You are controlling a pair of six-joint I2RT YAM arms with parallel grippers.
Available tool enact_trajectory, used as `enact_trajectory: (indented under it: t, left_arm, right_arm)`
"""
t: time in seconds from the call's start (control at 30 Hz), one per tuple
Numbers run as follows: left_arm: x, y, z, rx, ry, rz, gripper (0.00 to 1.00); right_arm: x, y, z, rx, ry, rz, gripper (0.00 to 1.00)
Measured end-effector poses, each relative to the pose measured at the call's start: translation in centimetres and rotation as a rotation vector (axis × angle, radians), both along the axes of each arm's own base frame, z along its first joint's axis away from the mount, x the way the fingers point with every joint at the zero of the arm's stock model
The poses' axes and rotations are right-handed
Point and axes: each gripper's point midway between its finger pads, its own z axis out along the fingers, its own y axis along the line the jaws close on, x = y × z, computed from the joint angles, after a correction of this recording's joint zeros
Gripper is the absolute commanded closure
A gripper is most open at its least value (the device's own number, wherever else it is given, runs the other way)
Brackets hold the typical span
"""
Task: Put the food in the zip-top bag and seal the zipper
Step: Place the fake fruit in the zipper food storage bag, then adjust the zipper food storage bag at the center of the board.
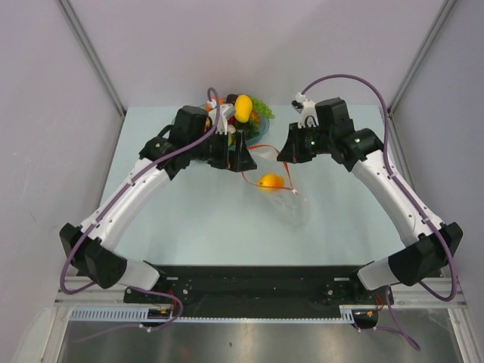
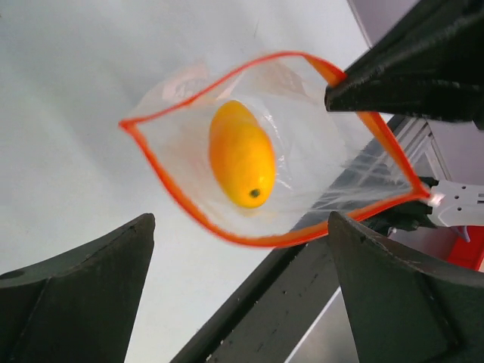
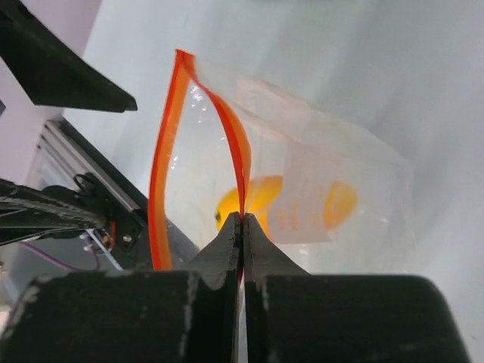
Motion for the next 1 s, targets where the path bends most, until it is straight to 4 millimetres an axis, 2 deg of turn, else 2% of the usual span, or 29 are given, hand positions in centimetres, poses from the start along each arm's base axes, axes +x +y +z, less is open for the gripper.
enact_trajectory:
  t: [0.13,0.3,0.4,0.5,0.6,0.7,0.9,1.0]
  left_arm:
    - [-0.5,1.2,0.9,-0.038,-0.049,0.026,0.02]
    - [-1.1,3.5,1.5,-0.052,-0.148,0.055,0.04]
    - [-2.4,3.5,2.4,-0.070,-0.281,-0.041,0.05]
    - [-4.9,3.4,3.3,-0.073,-0.474,-0.223,0.03]
    - [-7.1,2.6,4.8,-0.045,-0.709,-0.405,0.04]
    - [-8.0,1.7,5.1,-0.005,-0.859,-0.544,0.08]
    - [-8.1,-0.8,2.6,0.120,-1.023,-0.769,0.16]
    - [-8.6,-2.0,1.2,0.165,-1.069,-0.856,0.27]
  right_arm:
    - [0.4,-0.8,0.6,0.078,0.059,-0.028,1.00]
    - [-0.1,-0.5,1.3,0.139,0.097,-0.011,1.00]
    - [-0.5,-0.2,1.8,0.174,0.110,0.006,1.00]
    - [-0.8,0.1,2.1,0.194,0.116,0.022,1.00]
    - [-1.1,0.2,2.3,0.206,0.124,0.034,1.00]
    - [-1.5,0.5,2.4,0.215,0.133,0.045,1.00]
    - [-2.8,1.4,2.7,0.213,0.129,0.084,1.00]
    - [-3.3,1.7,2.7,0.208,0.120,0.105,1.00]
